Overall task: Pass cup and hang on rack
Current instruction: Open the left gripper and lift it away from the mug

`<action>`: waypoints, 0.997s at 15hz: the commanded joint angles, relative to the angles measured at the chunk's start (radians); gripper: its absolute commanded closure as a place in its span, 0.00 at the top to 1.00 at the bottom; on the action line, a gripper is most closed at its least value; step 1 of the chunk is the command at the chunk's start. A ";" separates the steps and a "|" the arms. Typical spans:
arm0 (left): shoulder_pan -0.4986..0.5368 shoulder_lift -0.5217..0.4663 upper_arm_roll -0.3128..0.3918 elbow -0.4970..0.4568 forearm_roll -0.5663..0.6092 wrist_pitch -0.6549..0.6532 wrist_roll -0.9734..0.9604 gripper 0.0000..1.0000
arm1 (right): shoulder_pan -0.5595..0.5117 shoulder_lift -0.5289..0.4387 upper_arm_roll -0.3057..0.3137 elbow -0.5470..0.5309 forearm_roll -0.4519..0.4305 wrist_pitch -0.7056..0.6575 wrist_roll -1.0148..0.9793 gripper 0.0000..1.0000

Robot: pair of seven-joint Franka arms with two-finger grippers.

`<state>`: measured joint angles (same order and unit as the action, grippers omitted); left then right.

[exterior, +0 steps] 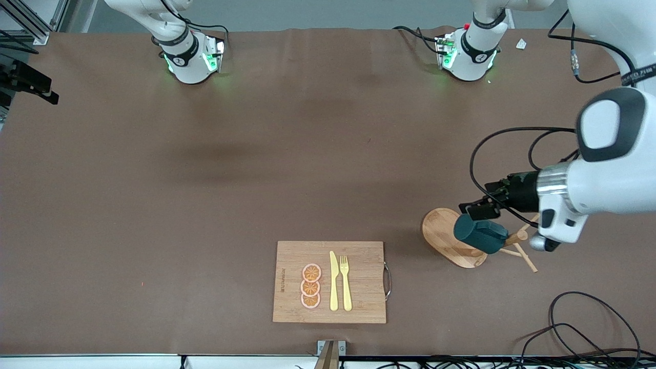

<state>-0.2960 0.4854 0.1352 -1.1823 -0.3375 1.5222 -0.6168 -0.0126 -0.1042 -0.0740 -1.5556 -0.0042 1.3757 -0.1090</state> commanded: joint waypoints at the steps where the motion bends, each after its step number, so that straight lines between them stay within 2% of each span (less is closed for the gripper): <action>1: -0.072 -0.047 0.006 -0.014 0.249 0.009 0.142 0.99 | -0.004 -0.029 0.005 -0.021 -0.011 0.003 0.005 1.00; 3: -0.075 -0.080 0.006 -0.016 0.323 0.007 0.257 1.00 | -0.006 -0.029 0.005 -0.021 -0.010 -0.001 0.005 1.00; 6: -0.065 -0.135 0.004 -0.023 0.362 0.007 0.295 1.00 | -0.007 -0.029 0.003 -0.023 -0.008 0.000 0.006 1.00; 8: -0.007 -0.186 -0.028 -0.043 0.362 0.007 0.353 1.00 | -0.007 -0.029 0.002 -0.023 -0.007 -0.001 0.005 1.00; 10: 0.064 -0.250 -0.068 -0.098 0.364 0.004 0.457 1.00 | -0.010 -0.029 0.000 -0.024 -0.002 -0.001 0.005 1.00; 13: 0.127 -0.352 -0.074 -0.199 0.361 0.003 0.548 1.00 | -0.010 -0.029 0.000 -0.026 -0.002 -0.003 0.005 1.00; 15: 0.194 -0.419 -0.139 -0.273 0.367 0.004 0.551 1.00 | -0.009 -0.029 0.000 -0.026 -0.002 -0.003 0.005 1.00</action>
<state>-0.1541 0.1729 0.0605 -1.3262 0.0101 1.5118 -0.0787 -0.0129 -0.1043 -0.0794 -1.5562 -0.0048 1.3735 -0.1081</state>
